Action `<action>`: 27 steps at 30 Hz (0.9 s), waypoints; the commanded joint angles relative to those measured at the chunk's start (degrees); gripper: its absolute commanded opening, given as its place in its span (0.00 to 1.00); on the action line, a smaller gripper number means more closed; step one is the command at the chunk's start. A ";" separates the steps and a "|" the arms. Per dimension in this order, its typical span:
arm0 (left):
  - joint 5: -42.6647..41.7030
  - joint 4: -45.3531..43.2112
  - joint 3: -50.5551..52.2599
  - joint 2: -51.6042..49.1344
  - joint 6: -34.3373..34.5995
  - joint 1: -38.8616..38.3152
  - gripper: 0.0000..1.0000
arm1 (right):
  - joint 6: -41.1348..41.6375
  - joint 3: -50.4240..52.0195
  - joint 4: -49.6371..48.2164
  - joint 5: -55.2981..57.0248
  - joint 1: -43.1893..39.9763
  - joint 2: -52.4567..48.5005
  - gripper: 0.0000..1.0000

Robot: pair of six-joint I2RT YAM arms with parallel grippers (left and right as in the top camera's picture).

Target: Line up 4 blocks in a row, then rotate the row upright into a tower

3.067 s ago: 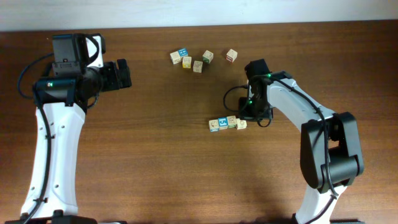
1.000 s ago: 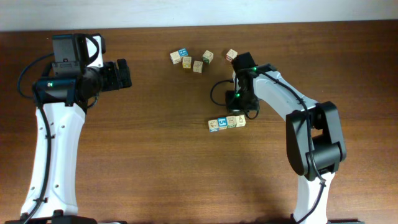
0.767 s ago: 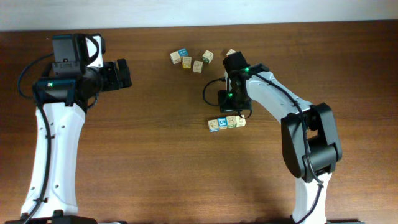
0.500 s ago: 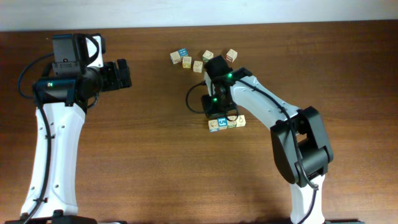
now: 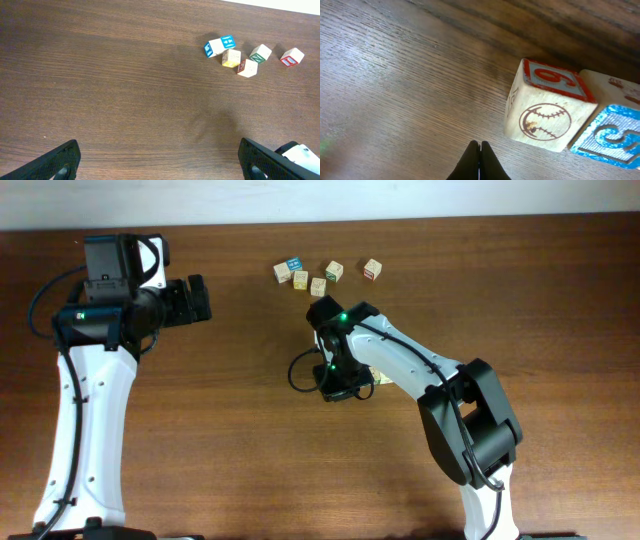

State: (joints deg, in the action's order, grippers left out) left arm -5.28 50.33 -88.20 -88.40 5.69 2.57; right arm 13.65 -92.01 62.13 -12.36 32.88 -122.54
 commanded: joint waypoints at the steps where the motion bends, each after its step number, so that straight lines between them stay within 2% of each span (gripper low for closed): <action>1: 0.44 -0.09 -0.72 0.22 0.72 -0.17 0.99 | 2.97 0.50 -0.20 3.58 -0.28 -0.44 0.04; 12: 0.42 -0.09 -0.72 0.22 0.72 -0.17 0.99 | 3.15 0.44 -1.60 4.33 -1.51 -0.61 0.04; 15: 0.44 -0.07 -0.72 0.22 0.72 -0.17 0.99 | 3.13 -3.23 1.25 1.84 -2.51 5.99 0.04; 18: 0.44 -0.09 -0.72 0.22 0.72 -0.17 0.99 | 1.20 -4.35 5.84 0.61 -12.63 16.92 0.04; 21: 0.42 -0.09 -0.72 0.22 0.72 -0.17 0.99 | -9.03 -2.38 7.34 -7.13 -27.04 16.85 0.04; 24: 0.13 -0.28 -0.72 0.22 1.03 -0.17 0.99 | -11.98 4.09 2.36 -13.33 -33.07 14.40 0.04; 27: -3.08 -1.62 -0.72 0.22 1.18 -0.17 0.99 | -11.93 10.93 -4.35 -16.17 -32.89 12.50 0.04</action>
State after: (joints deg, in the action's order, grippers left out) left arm -6.66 48.47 -88.20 -88.40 6.13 2.52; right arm 2.79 -84.14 60.29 -25.04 -0.32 -109.08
